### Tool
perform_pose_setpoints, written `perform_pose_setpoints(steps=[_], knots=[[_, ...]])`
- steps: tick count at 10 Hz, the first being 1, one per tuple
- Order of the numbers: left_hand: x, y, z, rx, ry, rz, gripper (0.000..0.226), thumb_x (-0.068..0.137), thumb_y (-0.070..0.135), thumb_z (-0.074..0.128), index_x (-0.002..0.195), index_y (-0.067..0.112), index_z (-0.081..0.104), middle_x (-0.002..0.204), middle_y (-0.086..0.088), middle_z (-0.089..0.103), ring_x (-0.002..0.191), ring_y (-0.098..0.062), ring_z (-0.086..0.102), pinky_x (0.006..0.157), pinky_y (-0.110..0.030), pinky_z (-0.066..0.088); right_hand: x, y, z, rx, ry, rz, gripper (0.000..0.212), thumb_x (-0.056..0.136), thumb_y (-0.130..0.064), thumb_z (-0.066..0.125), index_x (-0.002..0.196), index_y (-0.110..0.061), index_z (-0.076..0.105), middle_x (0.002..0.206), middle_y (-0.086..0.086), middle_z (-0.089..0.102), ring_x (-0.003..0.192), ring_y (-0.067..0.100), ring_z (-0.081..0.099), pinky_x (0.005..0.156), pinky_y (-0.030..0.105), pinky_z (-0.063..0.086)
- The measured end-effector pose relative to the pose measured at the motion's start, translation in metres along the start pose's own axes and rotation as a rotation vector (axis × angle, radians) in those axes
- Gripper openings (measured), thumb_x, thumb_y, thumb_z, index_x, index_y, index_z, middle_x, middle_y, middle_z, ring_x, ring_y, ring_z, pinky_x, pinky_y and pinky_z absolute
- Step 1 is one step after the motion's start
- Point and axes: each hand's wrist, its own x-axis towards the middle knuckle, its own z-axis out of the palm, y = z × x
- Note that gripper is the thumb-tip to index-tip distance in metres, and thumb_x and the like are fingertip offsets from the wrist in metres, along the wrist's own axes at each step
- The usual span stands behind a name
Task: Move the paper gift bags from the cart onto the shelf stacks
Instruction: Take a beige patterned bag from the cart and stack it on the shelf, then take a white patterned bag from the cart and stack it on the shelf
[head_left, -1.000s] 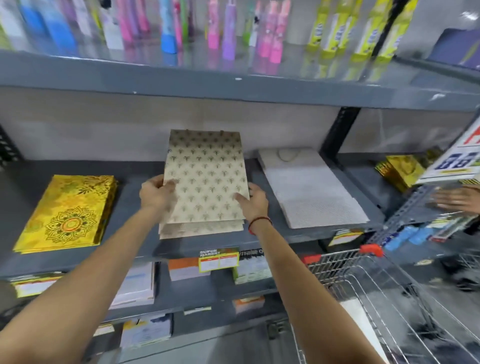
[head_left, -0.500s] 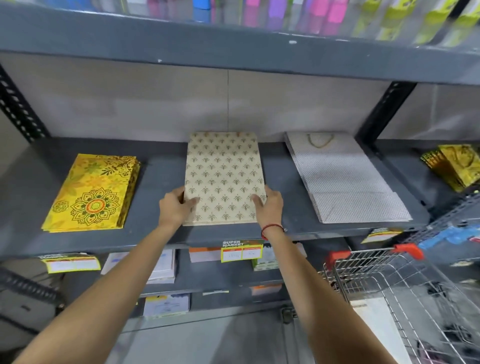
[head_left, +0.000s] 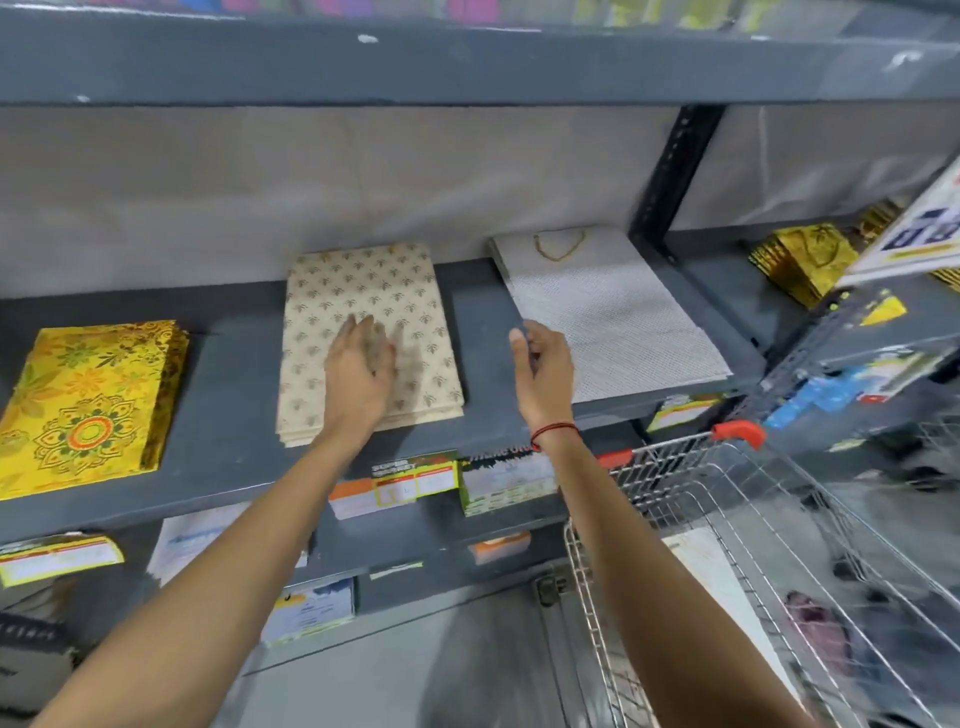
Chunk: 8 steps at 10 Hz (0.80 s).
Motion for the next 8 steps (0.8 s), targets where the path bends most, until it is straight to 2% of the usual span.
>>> perform_pose_setpoints(steps=[1,2,3,4,5,6,7,8], knots=[[-0.009,0.041,0.044,-0.100,-0.121,0.037,0.043,0.096,0.026,0.047,0.131,0.001,0.051,0.128,-0.024,0.059,0.117,-0.038,0.057,0.103,-0.043,0.044,-0.005,0.019,-0.053,-0.010,0.112,0.008,0.036,0.096,-0.033,0.042,0.122,-0.010,0.052,0.117,0.010,0.051,0.107,0.025,0.052,0.094,0.039,0.047],[-0.035,0.078,0.101,-0.084,-0.280,0.103,0.039,0.096,0.027,0.047,0.128,0.006,0.054,0.119,-0.020,0.066,0.106,-0.035,0.063,0.093,-0.036,0.046,-0.019,0.049,-0.113,-0.064,0.229,0.041,0.038,0.096,-0.032,0.043,0.120,-0.006,0.054,0.119,0.017,0.055,0.108,0.026,0.053,0.093,0.040,0.047],[-0.078,0.117,0.170,-0.152,-0.483,0.153,0.037,0.096,0.023,0.048,0.126,0.004,0.055,0.121,-0.018,0.065,0.109,-0.030,0.063,0.096,-0.034,0.047,-0.043,0.096,-0.175,-0.130,0.374,0.124,0.044,0.092,-0.040,0.041,0.112,-0.004,0.058,0.109,0.020,0.060,0.102,0.033,0.056,0.089,0.046,0.049],[-0.115,0.136,0.229,-0.131,-0.605,0.124,0.037,0.097,0.027,0.046,0.127,0.008,0.054,0.118,-0.017,0.066,0.101,-0.030,0.063,0.089,-0.034,0.049,-0.070,0.141,-0.219,-0.217,0.400,0.230,0.040,0.092,-0.040,0.040,0.103,-0.006,0.059,0.099,0.021,0.063,0.092,0.036,0.058,0.082,0.052,0.049],[-0.152,0.147,0.282,-0.115,-0.680,0.090,0.035,0.096,0.025,0.048,0.123,0.007,0.058,0.119,-0.016,0.066,0.109,-0.030,0.061,0.095,-0.037,0.049,-0.102,0.194,-0.254,-0.306,0.397,0.361,0.048,0.088,-0.046,0.034,0.096,-0.004,0.057,0.090,0.024,0.062,0.086,0.040,0.057,0.077,0.057,0.048],[-0.181,0.144,0.332,-0.036,-0.776,-0.023,0.035,0.096,0.026,0.047,0.121,0.004,0.058,0.119,-0.016,0.065,0.111,-0.032,0.059,0.094,-0.039,0.048,-0.136,0.240,-0.275,-0.362,0.325,0.534,0.040,0.094,-0.035,0.041,0.107,-0.001,0.056,0.102,0.025,0.059,0.097,0.038,0.055,0.089,0.049,0.046],[-0.208,0.128,0.378,0.100,-0.813,-0.228,0.039,0.096,0.028,0.044,0.117,-0.003,0.057,0.123,-0.020,0.062,0.112,-0.034,0.057,0.090,-0.040,0.047,-0.168,0.295,-0.285,-0.398,0.205,0.686,0.035,0.097,-0.026,0.042,0.121,-0.003,0.052,0.121,0.022,0.053,0.113,0.035,0.050,0.097,0.040,0.041],[-0.233,0.082,0.416,0.425,-1.026,-0.227,0.054,0.095,0.031,0.042,0.135,-0.005,0.040,0.141,-0.021,0.046,0.126,-0.037,0.048,0.100,-0.044,0.043,-0.195,0.347,-0.279,-0.484,0.075,0.785,0.037,0.097,-0.026,0.042,0.125,-0.004,0.049,0.127,0.022,0.051,0.120,0.037,0.044,0.100,0.042,0.038]])
